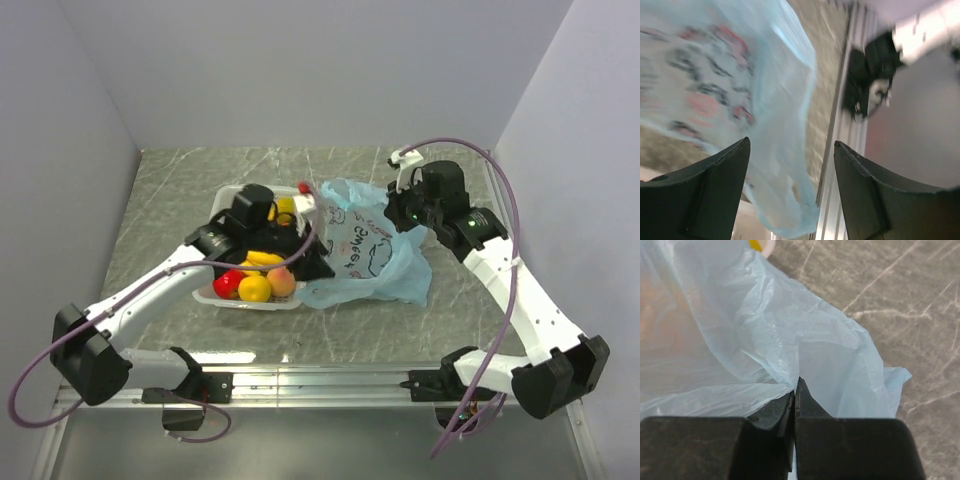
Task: Place the fake fruits into the plastic bag and tie a complex knot
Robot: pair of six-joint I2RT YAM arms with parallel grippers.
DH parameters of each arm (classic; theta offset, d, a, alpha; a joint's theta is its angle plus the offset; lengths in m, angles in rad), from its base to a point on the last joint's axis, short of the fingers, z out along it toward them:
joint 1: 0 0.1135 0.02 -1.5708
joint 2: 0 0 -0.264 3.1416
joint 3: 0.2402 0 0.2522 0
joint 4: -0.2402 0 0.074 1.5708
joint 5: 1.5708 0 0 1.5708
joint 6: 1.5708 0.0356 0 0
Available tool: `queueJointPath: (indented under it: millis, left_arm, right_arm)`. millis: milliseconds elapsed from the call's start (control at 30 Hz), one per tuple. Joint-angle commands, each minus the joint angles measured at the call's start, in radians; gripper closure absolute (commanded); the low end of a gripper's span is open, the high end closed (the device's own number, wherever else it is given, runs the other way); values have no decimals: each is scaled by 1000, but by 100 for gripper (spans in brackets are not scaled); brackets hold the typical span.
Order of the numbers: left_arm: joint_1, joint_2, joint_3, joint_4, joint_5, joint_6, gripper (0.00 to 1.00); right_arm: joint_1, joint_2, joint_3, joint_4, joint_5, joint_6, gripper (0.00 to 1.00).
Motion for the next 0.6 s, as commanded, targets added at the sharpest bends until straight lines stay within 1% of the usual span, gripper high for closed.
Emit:
queueJointPath:
  millis: [0,33,100,133,200,233,300,333,367,433,500,533,567]
  left_arm:
    - [-73,19,-18,-132,34,209,27]
    - [-122,16,-31,-138,22,225,30]
    - [-174,26,-71,-158,-18,249,34]
    - [-223,37,-80,-175,-67,260,45]
    - [-269,59,-107,-192,-108,297,58]
    - [-318,57,-118,-193,-154,312,71]
    - [-377,36,-150,-189,-216,370,85]
    - [-436,28,-161,-181,-246,387,95]
    - [-467,19,-184,-181,-311,425,100]
    - [-541,23,-203,-183,-369,450,100]
    - [-575,34,-218,-181,-409,455,99]
    - [-582,34,-219,-166,-434,449,93]
    - [-582,28,-200,-163,-467,423,85]
  right_arm:
    - [3,24,39,14,36,57,100]
    - [2,29,45,14,44,65,100]
    - [2,46,56,17,48,86,100]
    - [-3,49,62,19,51,94,100]
    - [-7,61,73,25,53,106,100]
    - [-13,66,83,25,65,108,100]
    - [-35,84,100,28,67,114,100]
    - [-43,90,114,31,71,114,100]
    - [-55,104,119,40,77,140,100]
    - [-67,121,131,51,96,148,100]
    - [-96,141,143,57,68,167,100]
    - [-101,146,151,54,52,174,100]
    - [-102,144,148,51,9,168,100]
